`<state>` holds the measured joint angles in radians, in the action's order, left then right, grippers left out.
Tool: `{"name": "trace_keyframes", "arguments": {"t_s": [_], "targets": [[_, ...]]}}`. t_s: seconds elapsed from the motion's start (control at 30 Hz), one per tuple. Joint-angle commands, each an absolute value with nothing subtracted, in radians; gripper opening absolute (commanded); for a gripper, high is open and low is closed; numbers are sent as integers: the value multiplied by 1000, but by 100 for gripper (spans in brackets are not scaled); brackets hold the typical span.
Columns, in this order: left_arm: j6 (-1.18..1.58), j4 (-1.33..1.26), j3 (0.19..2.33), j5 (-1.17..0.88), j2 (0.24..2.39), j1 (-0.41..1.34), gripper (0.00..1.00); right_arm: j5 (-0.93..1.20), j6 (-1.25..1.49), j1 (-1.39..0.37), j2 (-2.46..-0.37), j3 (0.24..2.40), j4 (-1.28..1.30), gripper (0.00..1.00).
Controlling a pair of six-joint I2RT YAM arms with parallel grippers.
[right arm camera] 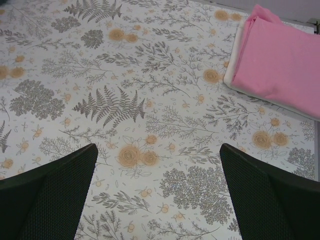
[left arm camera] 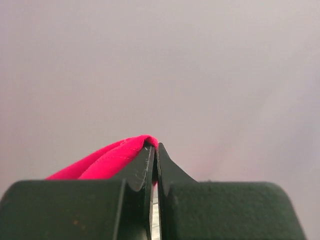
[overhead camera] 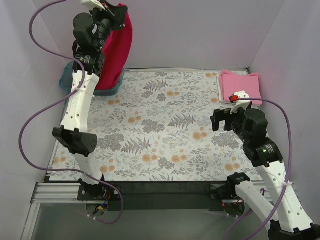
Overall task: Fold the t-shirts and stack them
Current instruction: Move the tshirt to the center of the board
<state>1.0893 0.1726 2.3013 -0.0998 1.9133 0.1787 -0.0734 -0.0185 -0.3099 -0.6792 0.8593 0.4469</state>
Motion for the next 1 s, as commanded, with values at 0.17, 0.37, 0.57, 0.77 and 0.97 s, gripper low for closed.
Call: {"name": "trace_keyframes", "arguments": {"t_s": [0.17, 0.37, 0.57, 0.77, 0.97], "targets": [[1238, 77, 2270, -357, 1697, 331, 0, -48, -6, -316, -611, 873, 419, 98], [1298, 45, 1967, -478, 1571, 396, 2, -84, -6, -316, -603, 850, 422, 98], [1328, 44, 1479, -476, 1433, 446, 12, -42, 28, -316, -643, 835, 423, 98], [1298, 152, 1171, -188, 1297, 445, 0, 70, 92, -316, -796, 822, 475, 98], [1309, 221, 1052, -100, 1252, 439, 0, 104, 173, -314, -1003, 802, 517, 83]]}}
